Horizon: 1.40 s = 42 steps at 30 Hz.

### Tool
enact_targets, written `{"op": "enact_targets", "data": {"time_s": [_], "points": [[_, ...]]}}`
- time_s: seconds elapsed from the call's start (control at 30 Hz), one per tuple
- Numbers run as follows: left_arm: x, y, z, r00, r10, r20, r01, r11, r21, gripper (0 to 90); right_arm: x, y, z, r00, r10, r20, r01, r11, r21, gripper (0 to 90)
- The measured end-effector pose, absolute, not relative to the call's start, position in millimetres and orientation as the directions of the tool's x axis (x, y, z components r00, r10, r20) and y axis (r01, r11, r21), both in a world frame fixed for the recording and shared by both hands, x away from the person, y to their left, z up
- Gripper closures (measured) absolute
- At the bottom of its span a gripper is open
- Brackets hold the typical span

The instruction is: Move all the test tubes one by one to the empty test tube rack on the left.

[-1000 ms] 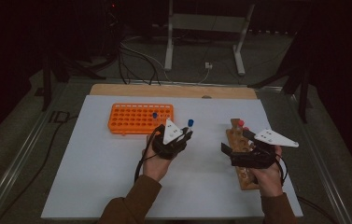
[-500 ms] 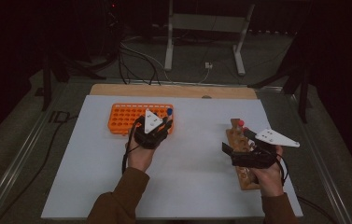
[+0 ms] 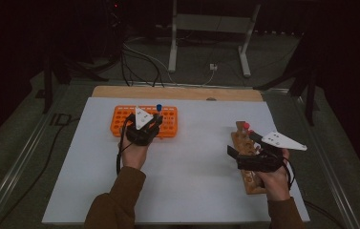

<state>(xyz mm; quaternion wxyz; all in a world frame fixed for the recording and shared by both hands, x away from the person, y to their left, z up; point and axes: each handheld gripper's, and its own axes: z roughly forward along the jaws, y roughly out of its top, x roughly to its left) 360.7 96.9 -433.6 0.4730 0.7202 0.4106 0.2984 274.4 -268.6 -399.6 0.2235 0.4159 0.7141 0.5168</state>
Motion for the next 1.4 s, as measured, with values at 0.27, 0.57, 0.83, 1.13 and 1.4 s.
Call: {"op": "enact_targets", "data": {"time_s": [0.27,0.57,0.83,1.13,1.4], "points": [[371.0,102.6,-441.5,0.440,0.897,0.038,0.323,-0.198,0.925,77.6,274.8,-268.8,-400.0,-0.556,0.824,0.113,0.363,0.118,0.924,0.0],[384.9,106.7,-452.6,0.385,0.923,0.021,0.352,-0.168,0.921,77.6,274.5,-267.7,-400.2,-0.560,0.821,0.112,0.360,0.120,0.925,0.0],[392.2,104.9,-460.6,0.363,0.932,0.022,0.374,-0.167,0.912,77.7,274.4,-266.9,-400.6,-0.562,0.819,0.111,0.362,0.123,0.924,0.0],[393.6,104.0,-475.1,0.365,0.931,0.009,0.414,-0.171,0.894,77.7,274.3,-267.2,-400.6,-0.563,0.819,0.113,0.361,0.121,0.924,0.0],[394.5,103.5,-488.1,0.375,0.927,0.019,0.464,-0.205,0.862,78.0,274.4,-267.2,-401.0,-0.563,0.818,0.118,0.365,0.118,0.923,0.0]]}}
